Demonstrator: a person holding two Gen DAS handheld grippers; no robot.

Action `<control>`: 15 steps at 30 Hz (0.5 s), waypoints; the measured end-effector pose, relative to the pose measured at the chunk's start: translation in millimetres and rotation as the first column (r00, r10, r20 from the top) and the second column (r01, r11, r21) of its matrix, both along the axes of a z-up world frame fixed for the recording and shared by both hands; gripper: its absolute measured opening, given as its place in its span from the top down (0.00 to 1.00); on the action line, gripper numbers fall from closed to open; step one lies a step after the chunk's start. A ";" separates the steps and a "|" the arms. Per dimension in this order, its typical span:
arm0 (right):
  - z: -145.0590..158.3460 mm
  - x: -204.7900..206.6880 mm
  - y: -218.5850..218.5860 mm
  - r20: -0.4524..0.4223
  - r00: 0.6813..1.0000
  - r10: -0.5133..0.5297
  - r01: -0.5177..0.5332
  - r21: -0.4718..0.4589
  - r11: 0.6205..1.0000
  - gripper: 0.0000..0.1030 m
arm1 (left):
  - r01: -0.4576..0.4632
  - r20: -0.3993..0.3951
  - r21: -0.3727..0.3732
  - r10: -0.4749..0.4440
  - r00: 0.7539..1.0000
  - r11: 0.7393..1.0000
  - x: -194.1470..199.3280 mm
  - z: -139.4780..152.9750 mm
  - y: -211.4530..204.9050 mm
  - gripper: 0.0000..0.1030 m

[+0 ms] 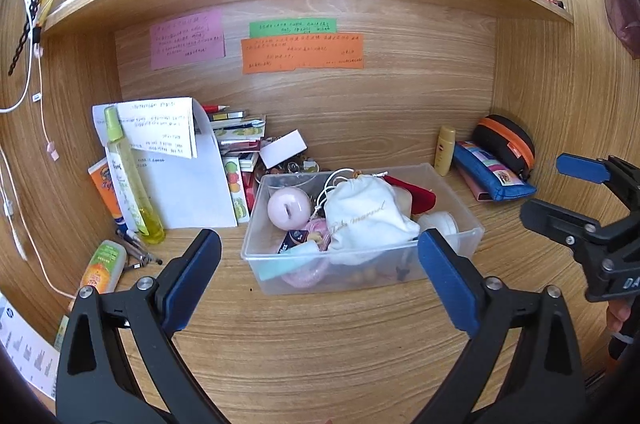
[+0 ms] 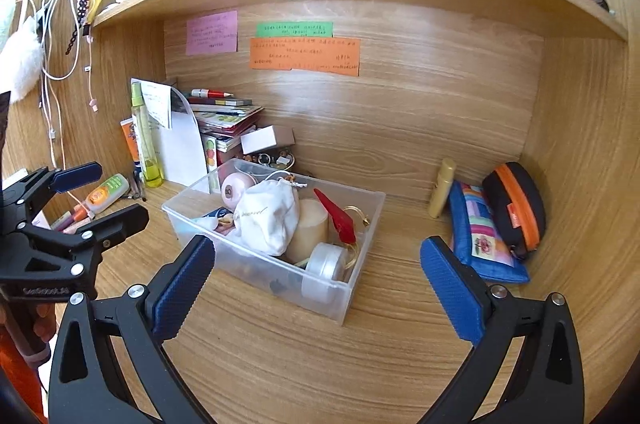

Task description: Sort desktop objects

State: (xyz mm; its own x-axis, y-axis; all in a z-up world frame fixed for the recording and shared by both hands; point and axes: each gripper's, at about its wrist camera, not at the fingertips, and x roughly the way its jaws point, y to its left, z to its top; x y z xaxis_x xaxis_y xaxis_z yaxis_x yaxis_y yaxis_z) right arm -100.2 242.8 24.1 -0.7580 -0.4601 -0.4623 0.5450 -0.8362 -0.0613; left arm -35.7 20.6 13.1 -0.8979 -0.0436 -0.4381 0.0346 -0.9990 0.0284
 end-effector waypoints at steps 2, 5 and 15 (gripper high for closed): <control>0.6 4.5 1.3 -0.005 1.000 0.002 -0.002 0.002 1.000 0.00 | -0.008 -0.001 0.001 0.008 1.000 1.000 1.3 -0.2 0.2 0.03; 0.9 8.1 2.5 -0.011 1.000 -0.002 0.002 0.010 1.000 0.00 | -0.008 -0.003 0.003 0.008 1.000 1.000 2.2 0.4 1.1 0.03; 2.5 7.0 4.6 -0.009 1.000 -0.005 0.005 0.001 1.000 0.00 | 0.004 -0.006 0.005 -0.004 1.000 1.000 0.5 -0.8 8.1 0.03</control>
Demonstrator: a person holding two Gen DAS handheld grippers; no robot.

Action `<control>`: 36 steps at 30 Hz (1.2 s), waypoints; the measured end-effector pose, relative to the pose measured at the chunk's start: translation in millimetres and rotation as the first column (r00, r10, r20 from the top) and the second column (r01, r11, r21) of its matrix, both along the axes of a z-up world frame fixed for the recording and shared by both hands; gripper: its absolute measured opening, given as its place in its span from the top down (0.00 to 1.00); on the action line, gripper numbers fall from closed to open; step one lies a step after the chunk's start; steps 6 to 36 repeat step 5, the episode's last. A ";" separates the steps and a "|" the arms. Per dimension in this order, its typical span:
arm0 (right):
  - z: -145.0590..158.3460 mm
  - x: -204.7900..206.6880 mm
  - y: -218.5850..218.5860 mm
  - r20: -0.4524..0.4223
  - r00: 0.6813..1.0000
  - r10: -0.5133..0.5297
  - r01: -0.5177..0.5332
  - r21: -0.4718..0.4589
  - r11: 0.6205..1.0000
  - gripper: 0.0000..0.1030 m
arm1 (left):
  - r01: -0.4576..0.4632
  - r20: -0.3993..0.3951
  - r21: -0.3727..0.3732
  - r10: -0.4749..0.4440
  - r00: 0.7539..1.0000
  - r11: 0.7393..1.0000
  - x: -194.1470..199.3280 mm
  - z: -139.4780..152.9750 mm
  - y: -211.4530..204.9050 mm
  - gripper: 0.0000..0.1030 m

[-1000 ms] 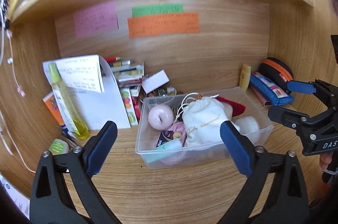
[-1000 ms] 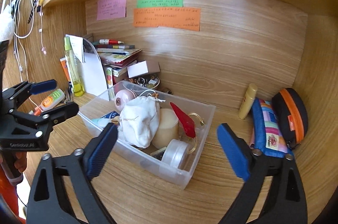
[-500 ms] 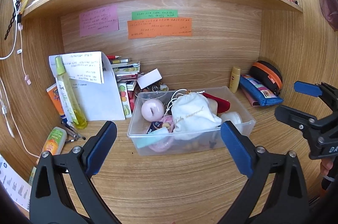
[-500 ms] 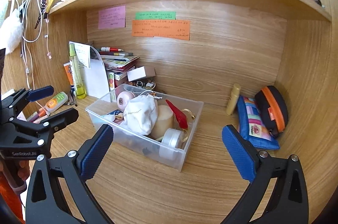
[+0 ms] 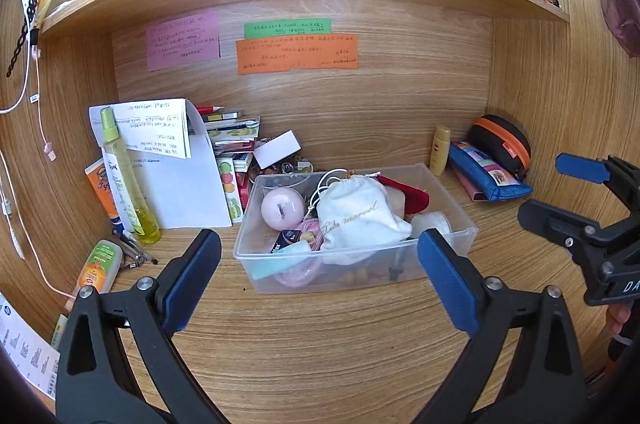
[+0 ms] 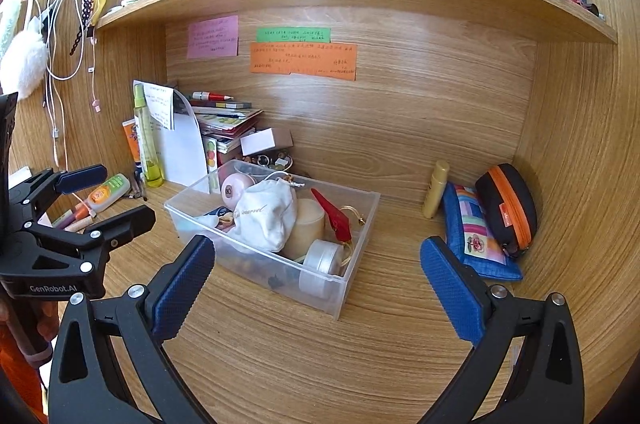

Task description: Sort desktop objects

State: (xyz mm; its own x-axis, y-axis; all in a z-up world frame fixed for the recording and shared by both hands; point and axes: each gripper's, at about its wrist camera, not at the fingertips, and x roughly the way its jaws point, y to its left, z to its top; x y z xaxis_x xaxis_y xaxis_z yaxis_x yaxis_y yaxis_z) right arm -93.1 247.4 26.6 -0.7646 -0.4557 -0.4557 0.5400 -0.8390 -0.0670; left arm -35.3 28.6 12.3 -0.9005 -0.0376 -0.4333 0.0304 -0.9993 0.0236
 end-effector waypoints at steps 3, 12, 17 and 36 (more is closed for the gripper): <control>-1.8 -2.4 -1.6 0.010 1.000 0.001 -0.001 0.009 1.000 0.00 | 0.006 -0.003 0.017 -0.006 1.000 1.000 -1.7 -0.5 -1.1 0.03; -3.8 -4.3 -2.9 0.017 1.000 0.002 -0.002 0.015 1.000 0.00 | 0.011 0.004 0.019 -0.011 1.000 1.000 -3.2 -0.9 -1.0 0.03; -3.8 -4.3 -2.9 0.017 1.000 0.002 -0.002 0.015 1.000 0.00 | 0.011 0.004 0.019 -0.011 1.000 1.000 -3.2 -0.9 -1.0 0.03; -3.8 -4.3 -2.9 0.017 1.000 0.002 -0.002 0.015 1.000 0.00 | 0.011 0.004 0.019 -0.011 1.000 1.000 -3.2 -0.9 -1.0 0.03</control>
